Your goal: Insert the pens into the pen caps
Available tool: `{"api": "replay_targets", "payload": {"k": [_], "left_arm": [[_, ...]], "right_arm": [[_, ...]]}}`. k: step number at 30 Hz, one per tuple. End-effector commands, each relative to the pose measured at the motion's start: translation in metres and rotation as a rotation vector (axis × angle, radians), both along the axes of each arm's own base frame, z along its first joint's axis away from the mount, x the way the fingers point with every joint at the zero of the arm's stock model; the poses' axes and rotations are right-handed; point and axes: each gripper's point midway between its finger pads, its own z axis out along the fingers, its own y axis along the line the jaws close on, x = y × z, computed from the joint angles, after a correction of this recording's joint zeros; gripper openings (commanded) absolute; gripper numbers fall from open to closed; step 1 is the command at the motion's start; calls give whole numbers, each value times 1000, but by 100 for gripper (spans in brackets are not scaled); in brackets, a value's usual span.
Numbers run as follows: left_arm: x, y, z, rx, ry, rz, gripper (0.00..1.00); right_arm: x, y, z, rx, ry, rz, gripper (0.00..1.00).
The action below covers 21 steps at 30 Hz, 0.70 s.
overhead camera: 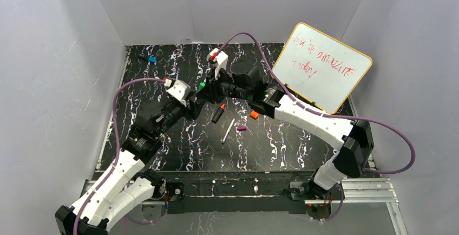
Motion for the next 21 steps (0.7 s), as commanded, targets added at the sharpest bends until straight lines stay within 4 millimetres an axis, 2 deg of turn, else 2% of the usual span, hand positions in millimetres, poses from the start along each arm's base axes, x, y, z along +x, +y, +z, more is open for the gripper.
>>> {"api": "replay_targets", "payload": {"k": [1, 10, 14, 17, 21], "left_arm": [[-1, 0, -5, 0, -5, -6, 50], [-7, -7, -17, 2, 32, -54, 49], [-6, -6, -17, 5, 28, -48, 42], [-7, -6, -17, 7, 29, -52, 31], [-6, -8, -23, 20, 59, -59, 29]], "right_arm": [[-13, 4, 40, 79, -60, 67, 1], [-15, 4, 54, 112, -84, 80, 1], [-16, 4, 55, 113, -81, 85, 1], [-17, 4, 54, 113, -78, 87, 1], [-17, 4, 55, 114, -82, 84, 1]]}}
